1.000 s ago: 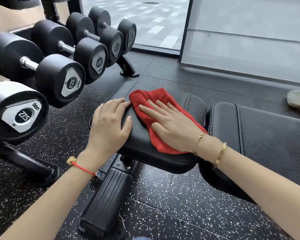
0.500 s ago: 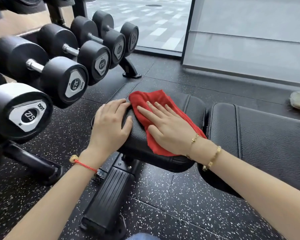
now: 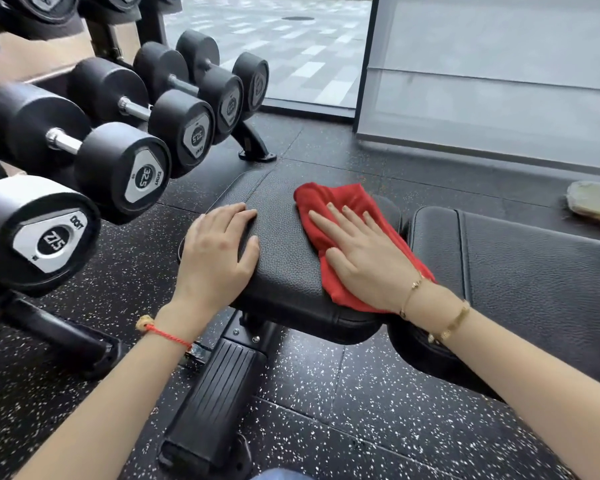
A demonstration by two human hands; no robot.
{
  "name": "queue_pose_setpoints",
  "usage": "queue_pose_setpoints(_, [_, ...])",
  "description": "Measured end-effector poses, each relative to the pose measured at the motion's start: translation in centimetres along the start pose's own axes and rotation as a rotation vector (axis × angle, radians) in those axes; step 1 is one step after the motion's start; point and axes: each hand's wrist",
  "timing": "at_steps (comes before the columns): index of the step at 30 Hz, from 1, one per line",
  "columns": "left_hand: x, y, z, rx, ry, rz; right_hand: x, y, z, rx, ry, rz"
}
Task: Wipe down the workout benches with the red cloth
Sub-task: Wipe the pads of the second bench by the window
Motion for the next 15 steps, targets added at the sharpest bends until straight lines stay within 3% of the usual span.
queue_pose_setpoints(3, [-0.1,-0.1,0.1,0.007,-0.014,0.008,-0.5,-1.9,0.1,-0.065,0.051,-0.036])
queue_pose_setpoints(11, [0.1,-1.8,1.6,0.001,-0.064,0.051,-0.4,6.9,1.4,0.102,0.016,-0.095])
queue_pose_setpoints(15, [0.3,-2.0,1.9,-0.020,-0.051,0.072,0.3,6.8,-0.8,0.011,0.013,-0.105])
Point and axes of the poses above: each hand's wrist, its own y-axis towards the middle knuckle, its own x-axis out of the palm, z = x × y, and after that the axes turned 10 degrees about -x, right-handed
